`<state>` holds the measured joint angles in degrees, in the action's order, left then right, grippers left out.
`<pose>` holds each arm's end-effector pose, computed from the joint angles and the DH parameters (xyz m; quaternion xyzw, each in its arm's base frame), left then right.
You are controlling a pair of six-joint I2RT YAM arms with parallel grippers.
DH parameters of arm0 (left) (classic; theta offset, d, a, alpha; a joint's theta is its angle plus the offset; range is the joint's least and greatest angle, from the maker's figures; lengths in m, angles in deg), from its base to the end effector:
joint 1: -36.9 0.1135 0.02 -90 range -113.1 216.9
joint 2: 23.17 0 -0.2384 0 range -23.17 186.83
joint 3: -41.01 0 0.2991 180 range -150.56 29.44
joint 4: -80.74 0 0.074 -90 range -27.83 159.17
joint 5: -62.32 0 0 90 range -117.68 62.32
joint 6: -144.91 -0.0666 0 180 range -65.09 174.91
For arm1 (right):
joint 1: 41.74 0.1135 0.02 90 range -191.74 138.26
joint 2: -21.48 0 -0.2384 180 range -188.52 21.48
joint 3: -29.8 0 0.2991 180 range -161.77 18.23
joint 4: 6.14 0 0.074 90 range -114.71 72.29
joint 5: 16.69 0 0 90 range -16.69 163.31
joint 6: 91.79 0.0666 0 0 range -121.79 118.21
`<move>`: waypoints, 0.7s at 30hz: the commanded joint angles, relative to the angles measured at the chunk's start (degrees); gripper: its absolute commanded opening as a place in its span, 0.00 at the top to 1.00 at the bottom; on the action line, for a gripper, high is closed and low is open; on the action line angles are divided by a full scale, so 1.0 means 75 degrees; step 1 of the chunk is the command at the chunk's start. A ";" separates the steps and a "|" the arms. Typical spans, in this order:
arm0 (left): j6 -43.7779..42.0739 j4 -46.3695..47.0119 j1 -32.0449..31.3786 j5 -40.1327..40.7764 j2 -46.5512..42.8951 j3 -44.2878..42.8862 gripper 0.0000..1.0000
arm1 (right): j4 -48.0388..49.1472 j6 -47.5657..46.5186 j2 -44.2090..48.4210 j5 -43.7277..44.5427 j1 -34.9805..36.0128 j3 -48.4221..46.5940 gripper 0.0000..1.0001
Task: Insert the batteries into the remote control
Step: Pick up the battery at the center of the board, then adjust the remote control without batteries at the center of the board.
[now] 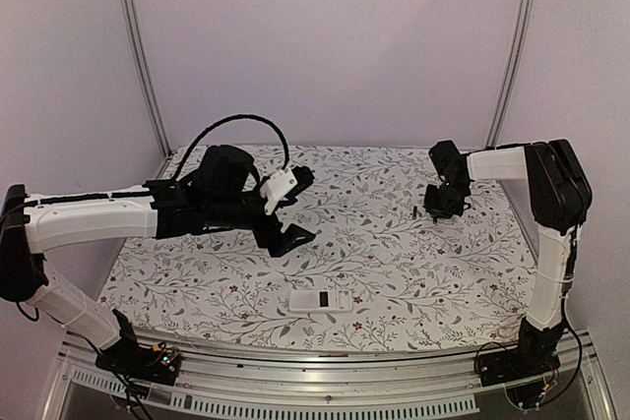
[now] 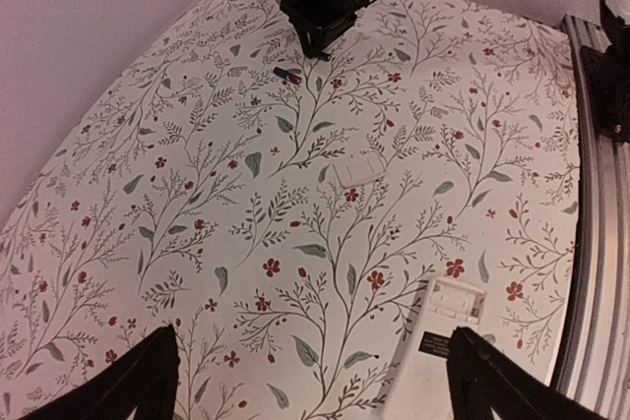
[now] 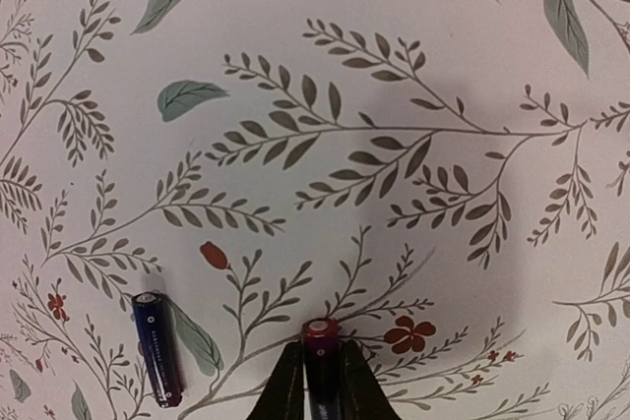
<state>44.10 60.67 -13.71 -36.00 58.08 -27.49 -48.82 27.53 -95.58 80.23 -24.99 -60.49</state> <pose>0.2420 -0.3099 0.2073 0.4771 0.7352 -0.2223 0.4271 0.4281 0.1205 0.0599 0.1182 0.9751 0.0150 0.1871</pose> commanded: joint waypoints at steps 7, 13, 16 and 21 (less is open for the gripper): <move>0.0023 -0.0006 -0.0007 -0.0110 -0.0209 0.0083 0.06 | -0.0084 -0.0236 0.0218 -0.0104 0.0019 0.0224 1.00; -0.0049 0.0216 -0.0007 -0.0176 -0.0381 0.0243 0.06 | 0.1129 -0.1704 0.2387 -0.1200 0.0739 0.1246 1.00; -0.0129 0.0336 -0.0011 -0.0276 -0.0497 0.0348 0.05 | 0.2006 -0.2581 0.3760 -0.2438 0.1394 0.2012 1.00; -0.0306 0.0651 -0.0011 -0.0609 -0.0720 0.0618 0.06 | 0.2757 -0.3438 0.5333 -0.3627 0.2329 0.2814 1.00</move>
<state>43.36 62.84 -13.71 -37.92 54.47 -24.91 -34.90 9.66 -62.42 63.88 -11.41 -42.96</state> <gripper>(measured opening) 0.945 0.036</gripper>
